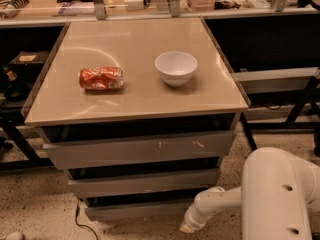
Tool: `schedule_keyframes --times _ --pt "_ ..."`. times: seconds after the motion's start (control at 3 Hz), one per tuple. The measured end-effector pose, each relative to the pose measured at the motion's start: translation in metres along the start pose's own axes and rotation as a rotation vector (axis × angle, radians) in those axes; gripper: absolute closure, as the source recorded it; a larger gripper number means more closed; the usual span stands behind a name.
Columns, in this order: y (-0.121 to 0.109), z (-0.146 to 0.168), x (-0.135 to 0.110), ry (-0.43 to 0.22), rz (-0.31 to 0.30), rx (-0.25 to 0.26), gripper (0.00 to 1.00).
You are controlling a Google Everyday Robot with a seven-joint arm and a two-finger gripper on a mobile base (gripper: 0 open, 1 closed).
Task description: Close bottom drawer
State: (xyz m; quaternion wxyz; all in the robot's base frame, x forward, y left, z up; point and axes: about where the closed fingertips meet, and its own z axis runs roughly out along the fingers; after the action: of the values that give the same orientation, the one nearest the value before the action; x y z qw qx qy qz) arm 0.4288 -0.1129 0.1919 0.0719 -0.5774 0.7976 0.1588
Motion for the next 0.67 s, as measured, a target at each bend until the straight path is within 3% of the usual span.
schedule_keyframes --times 0.67 --pt "-0.030 -0.001 -0.016 0.010 -0.031 0.045 1.00"
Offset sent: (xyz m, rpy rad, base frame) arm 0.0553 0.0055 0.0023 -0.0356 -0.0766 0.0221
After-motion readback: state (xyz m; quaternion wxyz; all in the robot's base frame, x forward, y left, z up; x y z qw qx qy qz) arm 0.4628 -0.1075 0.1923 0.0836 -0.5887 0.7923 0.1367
